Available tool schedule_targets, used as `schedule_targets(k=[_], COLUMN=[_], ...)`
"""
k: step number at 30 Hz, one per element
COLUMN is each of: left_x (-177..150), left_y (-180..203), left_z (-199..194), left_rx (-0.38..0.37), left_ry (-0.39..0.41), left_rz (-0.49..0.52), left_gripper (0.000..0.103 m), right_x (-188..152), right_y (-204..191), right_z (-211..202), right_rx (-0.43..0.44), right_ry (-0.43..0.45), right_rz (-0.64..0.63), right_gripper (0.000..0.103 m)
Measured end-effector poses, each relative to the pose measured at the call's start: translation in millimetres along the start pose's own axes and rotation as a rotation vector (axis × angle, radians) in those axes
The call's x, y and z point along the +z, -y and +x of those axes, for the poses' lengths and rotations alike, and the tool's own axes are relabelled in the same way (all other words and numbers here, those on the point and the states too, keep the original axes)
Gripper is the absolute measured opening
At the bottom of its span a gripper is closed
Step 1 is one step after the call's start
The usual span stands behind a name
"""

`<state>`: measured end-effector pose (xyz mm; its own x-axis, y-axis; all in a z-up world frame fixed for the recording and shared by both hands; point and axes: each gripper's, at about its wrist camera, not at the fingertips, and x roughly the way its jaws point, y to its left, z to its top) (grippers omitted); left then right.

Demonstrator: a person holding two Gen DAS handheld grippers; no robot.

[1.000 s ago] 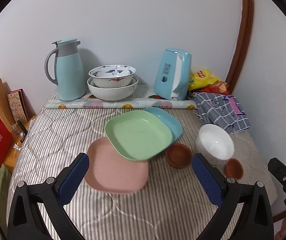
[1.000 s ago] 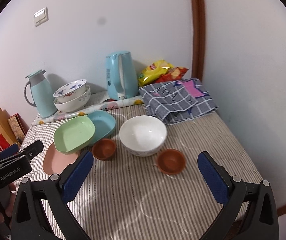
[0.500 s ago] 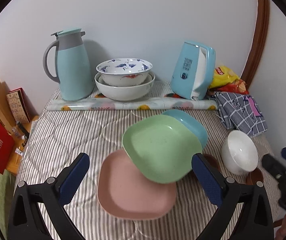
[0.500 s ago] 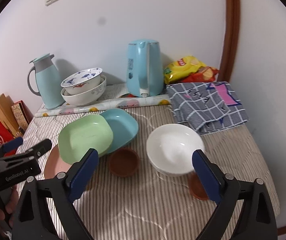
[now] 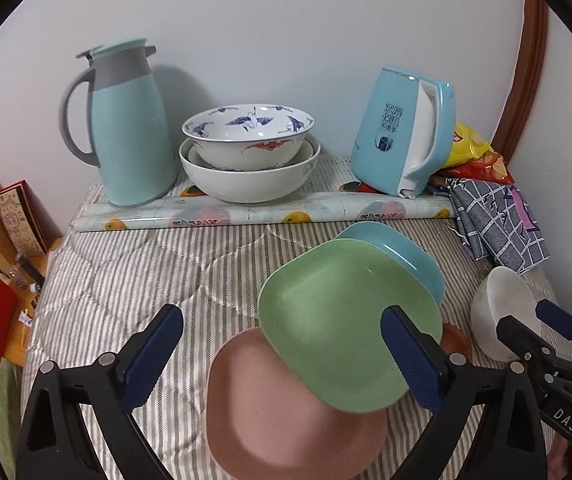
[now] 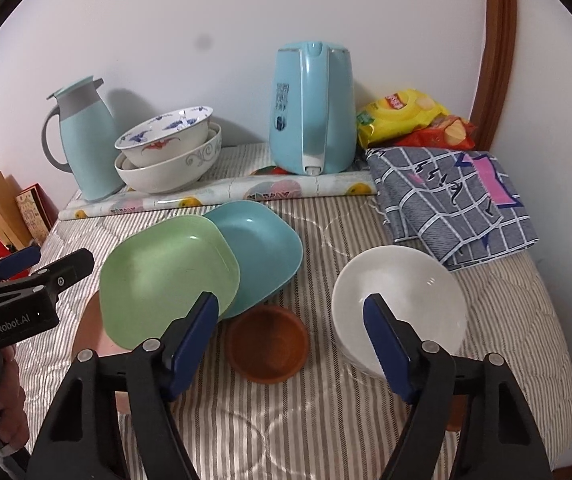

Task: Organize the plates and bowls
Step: 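Move both grippers toward the rim of the green square plate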

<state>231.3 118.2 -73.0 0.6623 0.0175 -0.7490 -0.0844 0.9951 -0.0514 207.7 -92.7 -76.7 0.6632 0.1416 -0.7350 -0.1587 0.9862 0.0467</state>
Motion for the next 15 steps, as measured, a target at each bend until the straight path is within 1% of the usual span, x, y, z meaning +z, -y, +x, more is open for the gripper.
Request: schedule_targets(k=[4,9,15], left_x=[4.3,9.8,15.6], left_y=[-2.4,-3.6,-4.9], left_z=[17.4,38.2,60.2], left_rx=[-0.005,-0.005,-0.012], left_ry=[-0.018,-0.046,-0.073], left_rz=[-0.004,-0.004,-0.010], left_gripper=[0.098,0.095,0.092], right_x=[3.4,8.7,11.8], right_y=[-4.1,-10.6,-18.2], right_z=[14.3,32.7,51.5], right_rx=[0.001,0.025,0.049], right_ry=[-0.020,-0.040,-0.070], right_rz=[-0.012,-0.029,-0.053], right_gripper=[0.071,0.071,0.068])
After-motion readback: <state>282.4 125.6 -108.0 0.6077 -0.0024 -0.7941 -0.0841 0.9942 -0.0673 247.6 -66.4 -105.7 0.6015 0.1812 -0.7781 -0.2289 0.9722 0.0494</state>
